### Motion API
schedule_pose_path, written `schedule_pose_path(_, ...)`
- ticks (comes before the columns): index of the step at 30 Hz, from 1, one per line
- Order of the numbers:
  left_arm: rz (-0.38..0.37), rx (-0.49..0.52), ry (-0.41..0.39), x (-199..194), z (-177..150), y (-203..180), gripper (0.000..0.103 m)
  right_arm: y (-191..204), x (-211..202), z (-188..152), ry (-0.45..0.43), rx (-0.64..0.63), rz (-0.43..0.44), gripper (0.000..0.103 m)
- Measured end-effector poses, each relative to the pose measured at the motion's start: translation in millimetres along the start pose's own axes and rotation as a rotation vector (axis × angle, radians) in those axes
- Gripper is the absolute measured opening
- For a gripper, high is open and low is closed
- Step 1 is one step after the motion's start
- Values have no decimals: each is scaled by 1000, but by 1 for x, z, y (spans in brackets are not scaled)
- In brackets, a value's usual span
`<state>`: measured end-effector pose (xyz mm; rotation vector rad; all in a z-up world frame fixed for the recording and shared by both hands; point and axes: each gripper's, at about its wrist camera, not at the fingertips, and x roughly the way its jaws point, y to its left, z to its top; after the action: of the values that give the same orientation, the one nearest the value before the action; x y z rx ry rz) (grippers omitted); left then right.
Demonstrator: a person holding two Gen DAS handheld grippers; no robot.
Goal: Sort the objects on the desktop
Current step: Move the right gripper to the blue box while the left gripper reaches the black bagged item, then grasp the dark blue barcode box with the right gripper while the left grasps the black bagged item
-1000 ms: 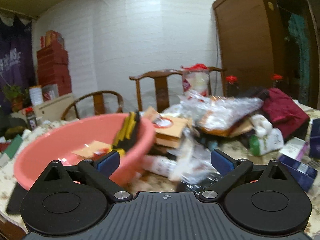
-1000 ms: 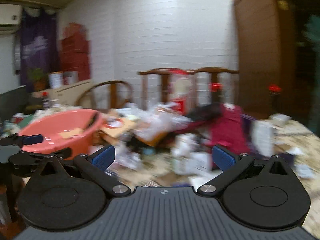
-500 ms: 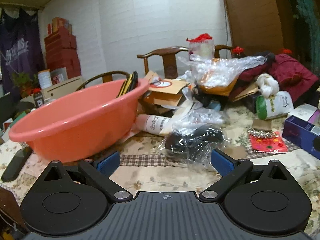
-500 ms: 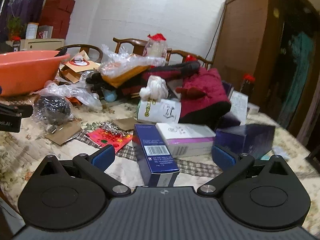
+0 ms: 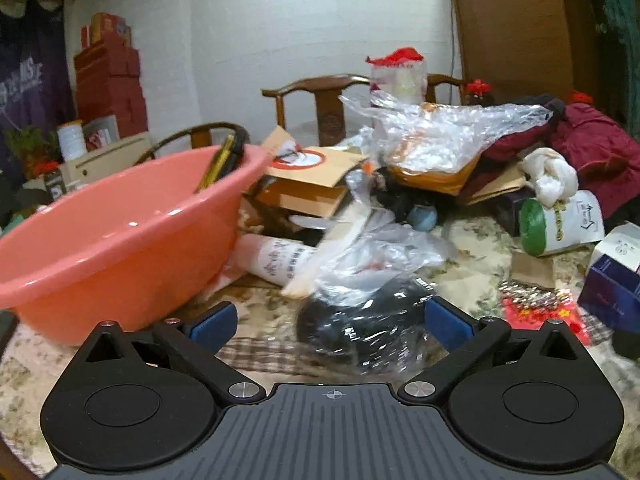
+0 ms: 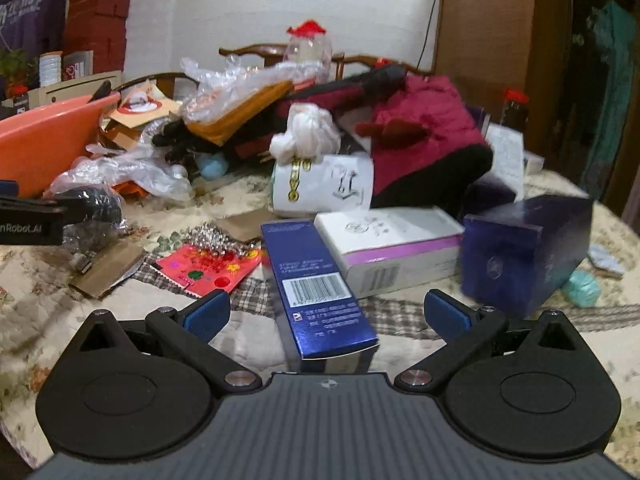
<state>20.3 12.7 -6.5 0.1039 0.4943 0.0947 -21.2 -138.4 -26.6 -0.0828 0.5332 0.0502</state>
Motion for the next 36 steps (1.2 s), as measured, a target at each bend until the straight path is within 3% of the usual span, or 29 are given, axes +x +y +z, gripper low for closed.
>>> schedule_pose_path(5, -37, 3, 31, 17, 4, -10, 102, 7, 13, 0, 32, -16, -18, 102)
schedule_pose_path(10, -80, -9, 150, 40, 2, -15, 101, 12, 19, 5, 58, -42, -23, 103)
schedule_pose_path(13, -63, -45, 154, 44, 1, -11, 102, 14, 22, 7, 66, -37, -22, 102)
schedule_pose_path(23, -36, -32, 137, 52, 8, -10, 103, 10, 25, 7, 88, 31, -10, 102)
schedule_pose_path(24, -38, -31, 140, 53, 9, -9, 99, 10, 26, 7, 88, 35, -8, 102)
schedule_pose_path(26, -65, -26, 137, 53, 9, -9, 83, 10, 25, 6, 79, 35, 12, 95)
schedule_pose_path(27, -73, -30, 139, 52, 9, -9, 83, 9, 24, 6, 72, 40, 34, 85)
schedule_pose_path(29, -70, -19, 136, 52, 8, -10, 81, 5, 23, 4, 65, 74, 67, 79)
schedule_pose_path(36, -69, -27, 109, 42, 3, -5, 76, 3, 16, 1, 33, 78, 57, 47)
